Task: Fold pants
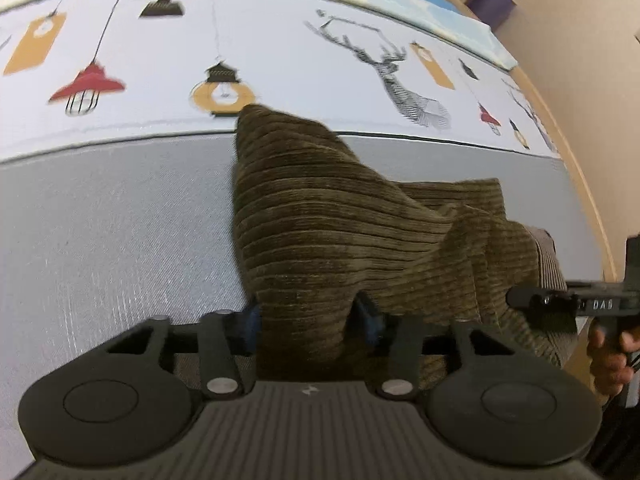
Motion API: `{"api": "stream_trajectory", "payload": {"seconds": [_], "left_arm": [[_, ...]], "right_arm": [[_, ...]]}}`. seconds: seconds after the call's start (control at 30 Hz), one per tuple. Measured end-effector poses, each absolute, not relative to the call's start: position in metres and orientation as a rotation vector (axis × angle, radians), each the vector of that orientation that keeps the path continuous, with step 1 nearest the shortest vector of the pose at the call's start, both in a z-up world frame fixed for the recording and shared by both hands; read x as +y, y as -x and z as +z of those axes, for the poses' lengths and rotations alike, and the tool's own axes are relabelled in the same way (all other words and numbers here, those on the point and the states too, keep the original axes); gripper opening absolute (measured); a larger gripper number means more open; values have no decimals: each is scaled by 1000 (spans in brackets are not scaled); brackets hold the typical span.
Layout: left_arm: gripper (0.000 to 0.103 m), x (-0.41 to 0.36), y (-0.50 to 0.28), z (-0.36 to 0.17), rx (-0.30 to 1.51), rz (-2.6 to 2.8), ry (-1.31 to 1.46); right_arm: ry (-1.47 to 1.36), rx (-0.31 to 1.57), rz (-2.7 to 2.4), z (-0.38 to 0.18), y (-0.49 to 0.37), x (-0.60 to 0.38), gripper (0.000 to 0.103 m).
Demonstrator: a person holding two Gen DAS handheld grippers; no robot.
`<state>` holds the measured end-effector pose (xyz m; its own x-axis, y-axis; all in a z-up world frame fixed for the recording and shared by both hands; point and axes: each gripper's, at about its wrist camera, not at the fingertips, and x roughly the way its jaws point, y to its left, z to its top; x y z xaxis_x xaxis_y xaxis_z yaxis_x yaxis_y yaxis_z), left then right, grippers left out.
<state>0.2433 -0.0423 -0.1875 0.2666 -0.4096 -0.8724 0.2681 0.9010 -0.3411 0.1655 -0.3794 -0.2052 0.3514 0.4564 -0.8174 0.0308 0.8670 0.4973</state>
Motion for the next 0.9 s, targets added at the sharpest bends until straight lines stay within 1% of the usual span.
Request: {"api": "stream_trajectory", "payload": {"seconds": [0.03,0.1,0.2,0.27,0.47,0.53,0.57,0.6,0.63,0.67,0.73,0.77,0.8,0.83,0.9], "left_arm": [[41,-44,-242,-184,1210,-463,121],[37,-43,-243,-174,1199,-470,126],[35,-31,-249,-156,1161,-467,172],[35,-19,-255,-142,1112,-456,188],[35,15,-280,-94,882,-384,138],[37,29,-292,-86,830,-361,158],[39,34,-299,-84,808,-346,161],[47,39,-306,-83,779,-314,147],[55,43,-311,-84,757,-260,131],[56,47,-315,-86,739,-149,105],[55,54,-320,-93,774,-71,115],[55,53,-321,-98,820,-123,147],[48,50,-320,-102,851,-171,149],[44,41,-317,-106,873,-217,104],[44,21,-309,-114,877,-267,-39]], "right_arm": [[-468,1184,288,-202,-166,-379,55],[-478,1159,290,-194,-167,-379,52],[-515,1091,310,-180,-171,-380,49],[-534,1025,341,-167,-177,-376,48],[-533,806,425,-133,-212,-341,48],[-525,744,434,-126,-228,-329,48],[-510,718,430,-123,-239,-322,49],[-494,704,414,-123,-250,-314,51],[-485,701,379,-126,-263,-307,58],[-473,710,331,-130,-275,-301,69],[-382,744,203,-139,-293,-287,77],[-361,754,160,-142,-296,-283,73],[-363,752,163,-144,-297,-281,73],[-358,757,195,-145,-298,-279,72],[-304,787,221,-149,-300,-273,72]]}}
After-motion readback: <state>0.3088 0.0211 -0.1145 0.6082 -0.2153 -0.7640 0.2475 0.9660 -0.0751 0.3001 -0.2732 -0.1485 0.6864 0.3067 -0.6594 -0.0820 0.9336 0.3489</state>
